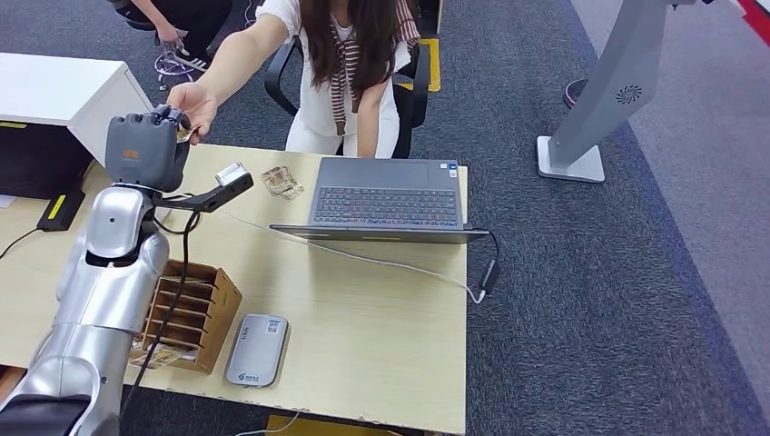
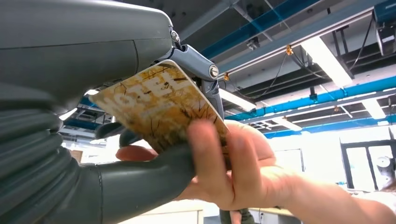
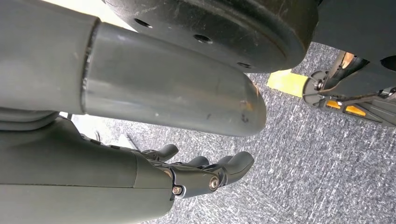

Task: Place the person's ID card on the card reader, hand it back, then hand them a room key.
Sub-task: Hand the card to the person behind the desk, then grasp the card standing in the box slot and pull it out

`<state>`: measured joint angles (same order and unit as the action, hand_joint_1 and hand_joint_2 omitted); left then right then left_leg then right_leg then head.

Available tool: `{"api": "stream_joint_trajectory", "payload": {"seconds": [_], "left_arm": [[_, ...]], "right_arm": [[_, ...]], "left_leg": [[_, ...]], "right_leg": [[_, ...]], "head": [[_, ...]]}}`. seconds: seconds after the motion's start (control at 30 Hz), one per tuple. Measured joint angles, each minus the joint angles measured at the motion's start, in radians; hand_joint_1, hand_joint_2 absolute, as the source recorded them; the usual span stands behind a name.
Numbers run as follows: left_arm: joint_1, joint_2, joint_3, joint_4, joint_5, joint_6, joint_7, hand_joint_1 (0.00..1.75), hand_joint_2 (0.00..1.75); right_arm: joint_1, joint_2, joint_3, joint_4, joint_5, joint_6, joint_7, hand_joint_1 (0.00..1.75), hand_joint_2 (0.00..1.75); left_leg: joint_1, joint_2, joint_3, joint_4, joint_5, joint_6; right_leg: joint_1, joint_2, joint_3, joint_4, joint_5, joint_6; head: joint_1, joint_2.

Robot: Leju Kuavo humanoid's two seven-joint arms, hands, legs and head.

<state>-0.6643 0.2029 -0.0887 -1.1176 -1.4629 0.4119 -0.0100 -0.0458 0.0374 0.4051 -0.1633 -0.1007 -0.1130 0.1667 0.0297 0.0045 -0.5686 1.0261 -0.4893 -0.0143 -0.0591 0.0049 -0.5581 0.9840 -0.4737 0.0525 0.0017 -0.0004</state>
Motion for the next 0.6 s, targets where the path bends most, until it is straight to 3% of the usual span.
{"api": "stream_joint_trajectory", "payload": {"seconds": [0.03,0.6], "left_arm": [[0.0,0.0,0.002,0.008,0.0,0.002,0.0,0.0,1.75],[0.011,0.0,0.009,0.06,0.002,0.009,0.0,0.0,1.75]], "right_arm": [[0.0,0.0,0.0,0.0,0.0,0.0,0.0,0.0,0.0],[0.0,0.0,0.0,0.0,-0.002,0.0,-0.002,0.0,0.0]], "left_leg": [[0.0,0.0,0.0,0.0,0.0,0.0],[0.0,0.0,0.0,0.0,0.0,0.0]], "right_leg": [[0.0,0.0,0.0,0.0,0.0,0.0],[0.0,0.0,0.0,0.0,0.0,0.0]], "head": [[0.0,0.0],[0.0,0.0]]}}
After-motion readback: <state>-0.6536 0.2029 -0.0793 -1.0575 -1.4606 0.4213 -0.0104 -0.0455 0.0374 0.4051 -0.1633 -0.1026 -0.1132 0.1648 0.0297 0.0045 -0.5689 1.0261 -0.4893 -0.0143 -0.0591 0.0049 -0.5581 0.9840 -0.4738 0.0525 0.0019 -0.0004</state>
